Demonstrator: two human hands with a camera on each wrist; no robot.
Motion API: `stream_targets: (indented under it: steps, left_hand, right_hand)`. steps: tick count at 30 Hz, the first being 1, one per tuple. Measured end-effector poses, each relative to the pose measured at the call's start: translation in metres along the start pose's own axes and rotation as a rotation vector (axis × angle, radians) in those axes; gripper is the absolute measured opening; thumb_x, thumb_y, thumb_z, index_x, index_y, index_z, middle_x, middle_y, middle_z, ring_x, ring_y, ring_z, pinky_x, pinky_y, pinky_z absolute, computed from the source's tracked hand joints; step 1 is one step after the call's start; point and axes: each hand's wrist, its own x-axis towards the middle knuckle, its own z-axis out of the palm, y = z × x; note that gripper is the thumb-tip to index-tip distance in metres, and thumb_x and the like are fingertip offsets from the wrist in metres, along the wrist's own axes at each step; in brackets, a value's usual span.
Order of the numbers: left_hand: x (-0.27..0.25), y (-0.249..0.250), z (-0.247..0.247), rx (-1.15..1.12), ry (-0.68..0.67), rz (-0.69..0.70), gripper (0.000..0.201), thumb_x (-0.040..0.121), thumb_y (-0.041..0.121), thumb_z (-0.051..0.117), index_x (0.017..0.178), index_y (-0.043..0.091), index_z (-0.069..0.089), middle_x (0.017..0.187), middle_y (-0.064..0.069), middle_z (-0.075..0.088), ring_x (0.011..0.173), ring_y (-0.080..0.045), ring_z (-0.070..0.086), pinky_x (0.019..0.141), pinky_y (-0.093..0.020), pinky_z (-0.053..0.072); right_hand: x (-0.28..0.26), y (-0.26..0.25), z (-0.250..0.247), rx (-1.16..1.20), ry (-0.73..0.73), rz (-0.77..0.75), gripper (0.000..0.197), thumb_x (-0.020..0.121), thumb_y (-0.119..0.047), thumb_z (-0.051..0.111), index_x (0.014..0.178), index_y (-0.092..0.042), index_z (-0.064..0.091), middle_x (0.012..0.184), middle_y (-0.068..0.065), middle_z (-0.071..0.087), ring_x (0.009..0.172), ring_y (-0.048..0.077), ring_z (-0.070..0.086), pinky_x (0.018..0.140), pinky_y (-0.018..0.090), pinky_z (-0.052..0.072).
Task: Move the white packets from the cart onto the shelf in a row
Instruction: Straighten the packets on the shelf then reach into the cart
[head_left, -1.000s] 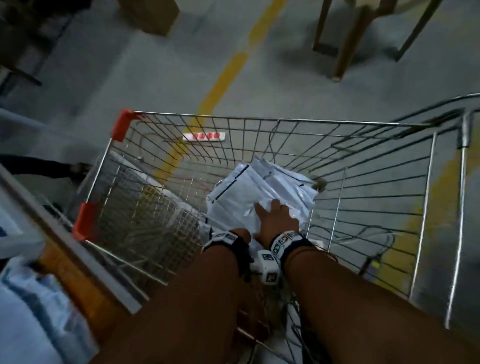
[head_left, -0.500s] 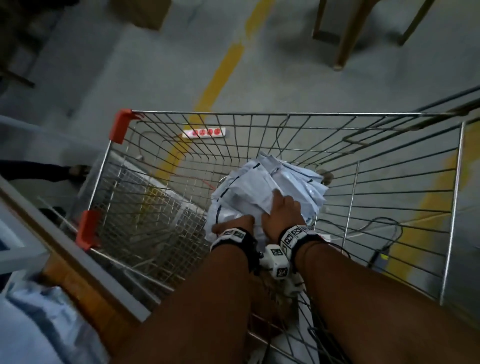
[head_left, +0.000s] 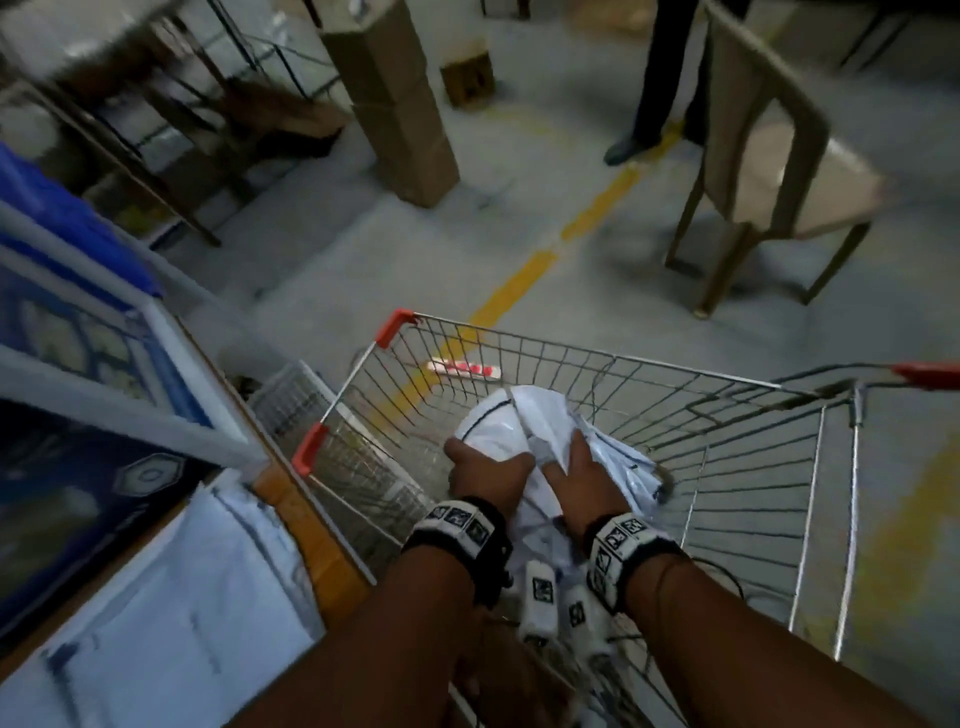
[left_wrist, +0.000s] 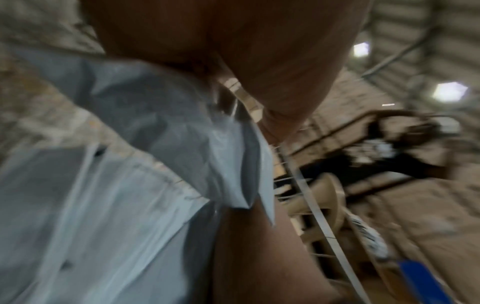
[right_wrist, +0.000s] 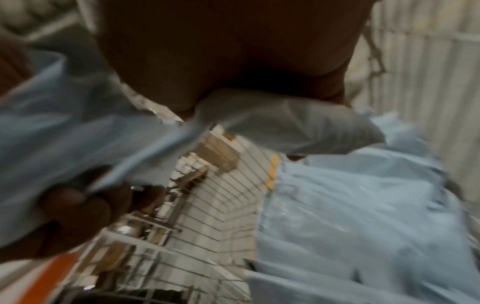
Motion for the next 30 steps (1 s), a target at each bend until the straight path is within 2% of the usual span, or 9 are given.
stream_targets:
  steps: [2, 4, 7, 10, 16, 20, 25, 28, 30]
  left_hand:
    - [-0.033, 0.004, -0.031, -0.030, 0.031, 0.164, 0.116, 0.082, 0.040, 0.077, 0.158, 0.018, -0.008, 0.149, -0.018, 0.047, 0.126, -0.038, 0.055, 0.100, -0.044, 0.051]
    - [-0.062, 0.000, -0.063, -0.086, 0.059, 0.300, 0.111, 0.082, 0.040, 0.077, 0.157, 0.017, -0.001, 0.146, -0.015, 0.050, 0.123, -0.036, 0.057, 0.095, -0.041, 0.051]
    - [-0.105, -0.014, -0.119, -0.152, 0.146, 0.472, 0.099, 0.080, 0.048, 0.075, 0.154, 0.020, 0.017, 0.143, -0.008, 0.055, 0.123, -0.030, 0.058, 0.099, -0.037, 0.048]
    - [-0.139, -0.042, -0.171, -0.169, 0.274, 0.563, 0.093, 0.081, 0.049, 0.073, 0.153, 0.022, 0.020, 0.145, -0.006, 0.053, 0.128, -0.027, 0.054, 0.103, -0.034, 0.044]
    - [-0.176, -0.136, -0.274, -0.252, 0.465, 0.474, 0.093, 0.081, 0.060, 0.067, 0.155, 0.028, 0.019, 0.151, -0.002, 0.049, 0.132, -0.025, 0.052, 0.107, -0.038, 0.045]
    - [-0.183, -0.202, -0.326, -0.191, 0.554, 0.305, 0.097, 0.076, 0.067, 0.060, 0.153, 0.024, 0.020, 0.146, -0.007, 0.051, 0.124, -0.029, 0.056, 0.100, -0.038, 0.049]
    - [-0.180, -0.246, -0.330, 0.056, 0.541, 0.110, 0.108, 0.081, 0.069, 0.055, 0.160, 0.017, 0.003, 0.151, -0.021, 0.038, 0.130, -0.038, 0.049, 0.103, -0.041, 0.048]
    - [-0.167, -0.259, -0.314, 0.101, 0.501, 0.055, 0.108, 0.081, 0.070, 0.055, 0.160, 0.014, 0.005, 0.151, -0.023, 0.037, 0.131, -0.039, 0.049, 0.103, -0.042, 0.047]
    - [-0.163, -0.263, -0.302, 0.145, 0.472, 0.040, 0.107, 0.081, 0.073, 0.053, 0.159, 0.012, 0.011, 0.150, -0.022, 0.039, 0.131, -0.038, 0.050, 0.102, -0.042, 0.047]
  right_hand:
    - [-0.022, -0.024, -0.012, -0.043, 0.037, -0.078, 0.079, 0.105, -0.058, 0.044, 0.169, -0.031, 0.004, 0.162, 0.018, 0.042, 0.138, 0.036, 0.052, 0.105, 0.038, 0.042]
    - [-0.043, -0.048, -0.020, -0.084, 0.077, -0.181, 0.084, 0.101, -0.064, 0.044, 0.168, -0.033, 0.004, 0.161, 0.016, 0.045, 0.136, 0.035, 0.055, 0.106, 0.040, 0.045]
    - [-0.080, -0.087, -0.023, -0.127, 0.071, -0.313, 0.093, 0.088, -0.081, 0.042, 0.164, -0.042, 0.004, 0.153, 0.017, 0.054, 0.128, 0.037, 0.061, 0.106, 0.048, 0.050]
    - [-0.124, -0.129, -0.017, -0.219, 0.086, -0.406, 0.095, 0.085, -0.080, 0.047, 0.161, -0.048, 0.003, 0.150, 0.016, 0.056, 0.125, 0.037, 0.062, 0.104, 0.050, 0.051]
    - [-0.198, -0.205, 0.025, -0.374, 0.085, -0.591, 0.092, 0.086, -0.074, 0.043, 0.162, -0.043, 0.000, 0.141, 0.022, 0.058, 0.115, 0.039, 0.065, 0.096, 0.048, 0.053]
    - [-0.236, -0.238, 0.075, -0.501, 0.057, -0.658, 0.098, 0.087, -0.085, 0.035, 0.165, -0.037, 0.002, 0.147, 0.024, 0.052, 0.125, 0.039, 0.061, 0.101, 0.047, 0.050]
    - [-0.258, -0.254, 0.140, -0.665, 0.035, -0.697, 0.096, 0.089, -0.071, 0.045, 0.165, -0.031, 0.003, 0.154, 0.027, 0.038, 0.127, 0.044, 0.057, 0.103, 0.049, 0.051]
    - [-0.266, -0.251, 0.173, -0.780, 0.064, -0.682, 0.101, 0.086, -0.079, 0.040, 0.166, -0.028, 0.005, 0.166, 0.030, 0.018, 0.140, 0.047, 0.045, 0.112, 0.052, 0.044]
    - [-0.267, -0.244, 0.184, -0.833, 0.062, -0.651, 0.102, 0.086, -0.084, 0.036, 0.166, -0.027, 0.010, 0.168, 0.026, 0.015, 0.146, 0.046, 0.036, 0.117, 0.052, 0.038]
